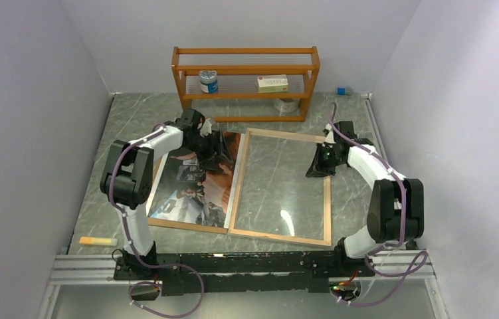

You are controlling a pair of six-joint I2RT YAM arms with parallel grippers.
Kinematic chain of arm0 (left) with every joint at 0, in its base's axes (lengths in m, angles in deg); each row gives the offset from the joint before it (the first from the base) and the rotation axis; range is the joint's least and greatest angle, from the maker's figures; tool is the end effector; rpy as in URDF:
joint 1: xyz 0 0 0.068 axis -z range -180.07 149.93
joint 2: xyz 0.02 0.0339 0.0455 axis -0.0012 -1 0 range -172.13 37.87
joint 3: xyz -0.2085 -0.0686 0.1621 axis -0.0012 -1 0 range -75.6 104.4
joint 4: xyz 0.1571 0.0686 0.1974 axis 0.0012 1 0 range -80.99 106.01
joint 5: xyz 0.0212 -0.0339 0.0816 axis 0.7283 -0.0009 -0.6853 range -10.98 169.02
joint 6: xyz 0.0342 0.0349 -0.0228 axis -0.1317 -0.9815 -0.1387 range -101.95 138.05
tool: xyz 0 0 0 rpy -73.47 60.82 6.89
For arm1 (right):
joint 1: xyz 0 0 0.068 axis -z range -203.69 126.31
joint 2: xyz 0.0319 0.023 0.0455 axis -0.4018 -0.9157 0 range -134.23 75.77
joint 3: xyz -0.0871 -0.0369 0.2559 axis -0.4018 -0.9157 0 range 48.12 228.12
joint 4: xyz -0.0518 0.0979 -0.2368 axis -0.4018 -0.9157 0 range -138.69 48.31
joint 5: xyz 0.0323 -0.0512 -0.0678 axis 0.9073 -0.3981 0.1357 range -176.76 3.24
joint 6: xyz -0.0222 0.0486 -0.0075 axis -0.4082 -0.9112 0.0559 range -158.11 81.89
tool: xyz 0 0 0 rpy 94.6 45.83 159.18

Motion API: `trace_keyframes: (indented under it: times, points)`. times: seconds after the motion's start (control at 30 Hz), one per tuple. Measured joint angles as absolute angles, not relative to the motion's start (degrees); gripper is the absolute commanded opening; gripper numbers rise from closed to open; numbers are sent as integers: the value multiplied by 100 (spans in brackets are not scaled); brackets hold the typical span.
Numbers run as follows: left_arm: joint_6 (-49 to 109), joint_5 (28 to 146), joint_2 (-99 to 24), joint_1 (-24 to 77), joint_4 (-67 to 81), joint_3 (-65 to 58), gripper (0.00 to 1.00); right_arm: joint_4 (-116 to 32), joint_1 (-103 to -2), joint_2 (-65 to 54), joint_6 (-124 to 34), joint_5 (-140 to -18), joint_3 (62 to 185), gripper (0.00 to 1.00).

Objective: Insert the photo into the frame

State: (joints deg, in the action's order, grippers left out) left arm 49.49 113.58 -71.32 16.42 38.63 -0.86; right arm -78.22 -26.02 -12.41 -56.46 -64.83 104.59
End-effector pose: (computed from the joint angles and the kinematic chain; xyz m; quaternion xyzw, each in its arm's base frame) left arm 0.3662 -0.1295 0.1809 -0.0550 0.9313 -0.3515 0.0782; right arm 0.2904 0.0251 0.2002 0.0988 0.9597 0.2171 0.1487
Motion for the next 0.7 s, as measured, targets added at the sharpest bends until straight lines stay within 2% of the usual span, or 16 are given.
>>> trace_keyframes:
  times: [0.37,0.7]
  points:
    - [4567,11376,-7516,1918,3857,312,60,-7824,-2477,-802,-5347,-6529,10367,0]
    - [4512,11348,-7842,2165,3857,475,59,-7927,-2449,-787,-5353,-6702,10359,0]
